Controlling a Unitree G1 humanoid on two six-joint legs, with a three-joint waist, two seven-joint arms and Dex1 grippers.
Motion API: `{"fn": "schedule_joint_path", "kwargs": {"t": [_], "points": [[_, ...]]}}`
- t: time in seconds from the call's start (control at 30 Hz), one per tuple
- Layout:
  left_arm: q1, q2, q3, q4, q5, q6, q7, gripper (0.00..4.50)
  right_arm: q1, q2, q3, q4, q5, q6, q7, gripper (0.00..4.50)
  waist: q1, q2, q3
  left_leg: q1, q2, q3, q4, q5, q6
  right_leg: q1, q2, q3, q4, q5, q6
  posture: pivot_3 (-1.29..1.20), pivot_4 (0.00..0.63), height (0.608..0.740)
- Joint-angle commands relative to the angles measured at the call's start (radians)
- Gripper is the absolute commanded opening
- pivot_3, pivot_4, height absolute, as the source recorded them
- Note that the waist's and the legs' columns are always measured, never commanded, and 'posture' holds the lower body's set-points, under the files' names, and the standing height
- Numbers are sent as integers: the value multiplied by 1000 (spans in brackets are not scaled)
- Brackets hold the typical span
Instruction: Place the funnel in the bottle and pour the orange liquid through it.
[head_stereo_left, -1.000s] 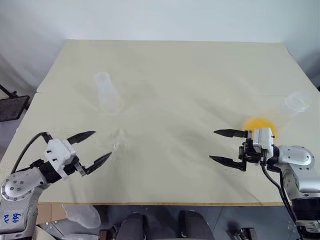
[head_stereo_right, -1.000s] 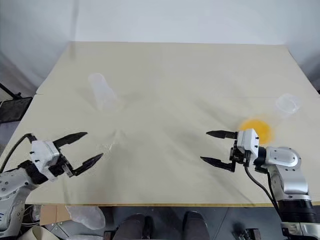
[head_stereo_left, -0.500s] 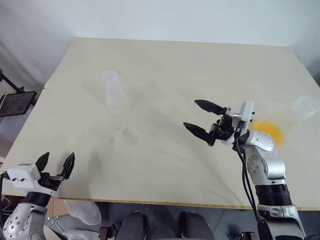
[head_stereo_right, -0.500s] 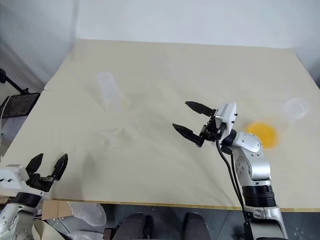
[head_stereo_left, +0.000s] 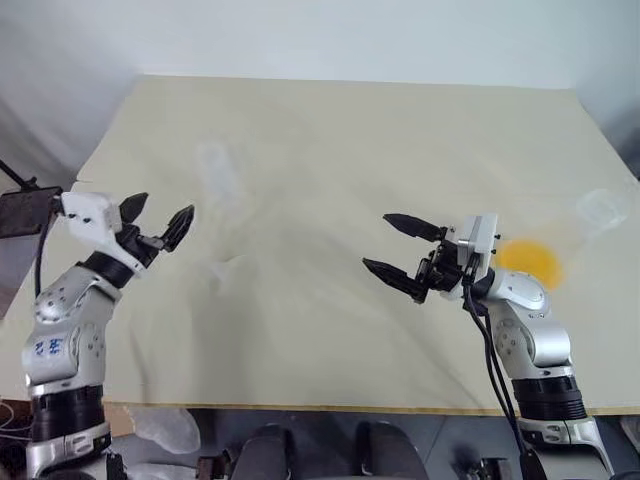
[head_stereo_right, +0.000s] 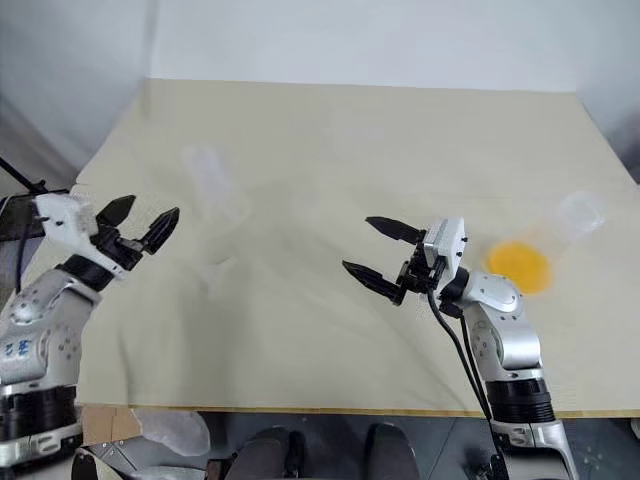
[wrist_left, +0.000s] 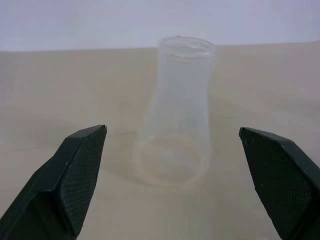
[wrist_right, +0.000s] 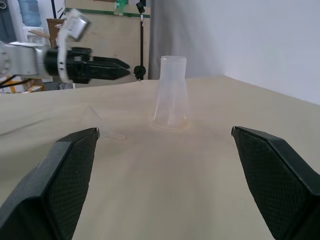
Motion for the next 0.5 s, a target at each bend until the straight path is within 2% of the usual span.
{"fn": "schedule_joint_path", "kwargs": {"t": [0.03,0.27,0.5], "points": [[-119,23,-49,106,45,-4,-20,4500,5,1,-5,-48,8,-3,-8,4449,0,0,0,0,0,0,0,0,0,0,0,0,0,0,0,0,150,740],[-322,-6,-108,324,104,-54,-32,4500,19,16,4,-63,4,-10,-22,4449,1,0,0,0,0,0,0,1,-1,-1,1,0,0,0,0,0,150,740],[-430,-15,-137,488,157,-119,-48,4500,31,26,8,-76,3,-12,-35,4449,0,0,0,-1,0,1,0,1,-1,-2,1,0,1,0,0,0,150,740]]}}
